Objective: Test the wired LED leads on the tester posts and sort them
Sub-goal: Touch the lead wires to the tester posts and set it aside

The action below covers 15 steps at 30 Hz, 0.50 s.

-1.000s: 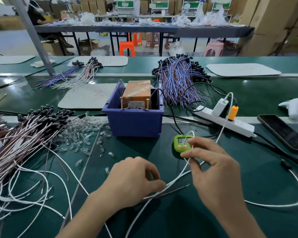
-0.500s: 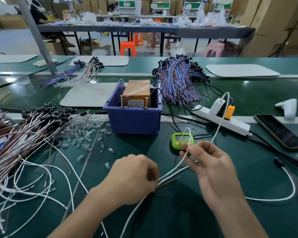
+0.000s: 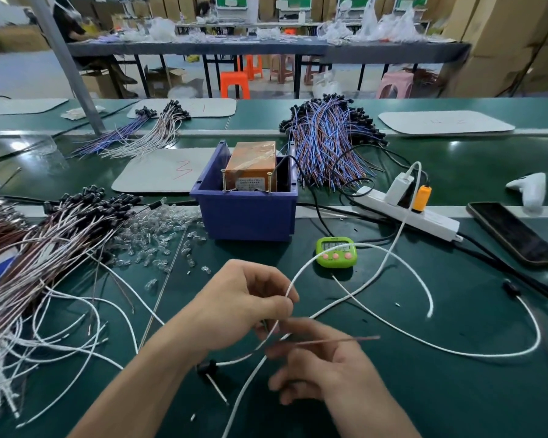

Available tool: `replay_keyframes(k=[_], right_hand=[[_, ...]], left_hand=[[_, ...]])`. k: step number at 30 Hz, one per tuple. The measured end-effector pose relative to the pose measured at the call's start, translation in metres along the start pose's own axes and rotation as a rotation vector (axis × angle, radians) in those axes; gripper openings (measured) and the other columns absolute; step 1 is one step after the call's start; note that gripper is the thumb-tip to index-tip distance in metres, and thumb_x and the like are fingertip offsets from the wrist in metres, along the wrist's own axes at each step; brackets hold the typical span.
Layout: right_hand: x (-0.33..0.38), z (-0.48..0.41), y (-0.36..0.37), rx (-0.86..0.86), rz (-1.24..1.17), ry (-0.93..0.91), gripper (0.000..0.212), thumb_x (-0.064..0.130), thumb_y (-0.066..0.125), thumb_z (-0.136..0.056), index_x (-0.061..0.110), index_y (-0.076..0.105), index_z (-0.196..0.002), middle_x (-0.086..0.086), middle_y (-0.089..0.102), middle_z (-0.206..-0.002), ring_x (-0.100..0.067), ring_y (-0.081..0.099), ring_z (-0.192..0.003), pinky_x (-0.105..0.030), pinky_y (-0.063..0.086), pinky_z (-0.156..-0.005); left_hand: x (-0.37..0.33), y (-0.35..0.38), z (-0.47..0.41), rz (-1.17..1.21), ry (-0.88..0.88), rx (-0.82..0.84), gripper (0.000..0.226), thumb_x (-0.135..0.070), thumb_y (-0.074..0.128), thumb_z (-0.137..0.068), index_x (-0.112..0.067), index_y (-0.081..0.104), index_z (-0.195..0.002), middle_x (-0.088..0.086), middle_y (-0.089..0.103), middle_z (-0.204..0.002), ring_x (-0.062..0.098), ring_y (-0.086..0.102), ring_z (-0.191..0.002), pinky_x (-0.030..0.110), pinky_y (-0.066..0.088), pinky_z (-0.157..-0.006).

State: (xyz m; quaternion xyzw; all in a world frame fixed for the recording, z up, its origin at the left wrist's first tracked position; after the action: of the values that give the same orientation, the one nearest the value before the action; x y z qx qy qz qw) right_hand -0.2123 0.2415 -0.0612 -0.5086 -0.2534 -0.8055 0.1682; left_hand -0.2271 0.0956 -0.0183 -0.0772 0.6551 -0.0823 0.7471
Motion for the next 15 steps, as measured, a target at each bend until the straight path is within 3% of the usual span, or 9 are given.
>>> replay_keyframes(k=[1,3,6,9,11,15], right_hand=[[0.001,0.001,0.000,-0.022,-0.034,-0.055,0.033,-0.016,0.062,-0.084,0.008,0.072,-0.105,-0.017,0.077,-0.096,-0.029,0.069,-0.063,-0.034,0.058,-0.056],[0.005,0.004,-0.003,-0.080,0.030,-0.174,0.047,-0.002,0.070,-0.068,0.027,0.074,-0.105,-0.008,0.078,-0.101,-0.027,0.072,-0.073,-0.030,0.059,-0.068],[0.012,0.007,-0.003,-0.164,0.216,-0.284,0.047,0.021,0.076,-0.062,0.047,0.070,-0.101,0.003,0.078,-0.100,-0.020,0.073,-0.080,-0.026,0.057,-0.074],[0.017,0.004,-0.008,-0.285,0.227,-0.352,0.020,0.026,0.073,-0.085,0.044,0.073,-0.095,0.003,0.079,-0.088,-0.011,0.071,-0.073,-0.024,0.055,-0.067],[0.020,0.001,-0.015,-0.355,0.220,-0.388,0.024,0.017,0.071,-0.093,0.039,0.075,-0.088,0.000,0.077,-0.078,-0.009,0.068,-0.066,-0.024,0.054,-0.062],[0.020,-0.003,-0.018,-0.361,0.160,-0.391,0.032,0.001,0.070,-0.088,0.030,0.076,-0.078,-0.006,0.074,-0.070,-0.011,0.066,-0.060,-0.022,0.054,-0.059]], left_hand=[[0.001,0.000,0.001,0.015,-0.002,-0.037,0.022,0.005,0.072,-0.088,-0.013,0.076,-0.076,0.008,0.068,-0.064,0.017,0.061,-0.053,0.026,0.050,-0.049],[0.003,0.000,0.002,0.013,0.002,-0.117,0.021,0.003,0.072,-0.087,-0.014,0.075,-0.076,0.009,0.070,-0.065,0.019,0.063,-0.053,0.026,0.051,-0.048],[0.007,0.001,0.002,-0.018,0.013,-0.191,0.017,-0.003,0.074,-0.085,-0.017,0.074,-0.074,0.007,0.070,-0.065,0.018,0.065,-0.053,0.027,0.051,-0.049],[0.008,0.003,0.002,-0.024,0.028,-0.206,0.007,-0.012,0.076,-0.077,-0.019,0.074,-0.073,0.006,0.071,-0.065,0.019,0.064,-0.053,0.029,0.053,-0.053],[0.007,0.004,0.004,-0.047,0.055,-0.212,0.003,-0.018,0.076,-0.072,-0.020,0.074,-0.073,0.005,0.072,-0.067,0.022,0.067,-0.058,0.033,0.058,-0.058],[0.001,0.005,0.010,-0.129,0.144,-0.206,0.005,-0.020,0.078,-0.072,-0.023,0.075,-0.075,0.000,0.073,-0.069,0.016,0.070,-0.064,0.030,0.059,-0.063]])
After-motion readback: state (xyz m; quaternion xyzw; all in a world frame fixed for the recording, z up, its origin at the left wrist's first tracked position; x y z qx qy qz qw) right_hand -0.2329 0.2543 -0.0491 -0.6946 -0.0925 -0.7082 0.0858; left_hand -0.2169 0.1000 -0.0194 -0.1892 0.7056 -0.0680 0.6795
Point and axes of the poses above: each hand's wrist, its own z-axis away from the middle knuckle, its own y-axis out of the palm, x = y × z, the point moved 6 cm from there along -z, towards the middle knuckle
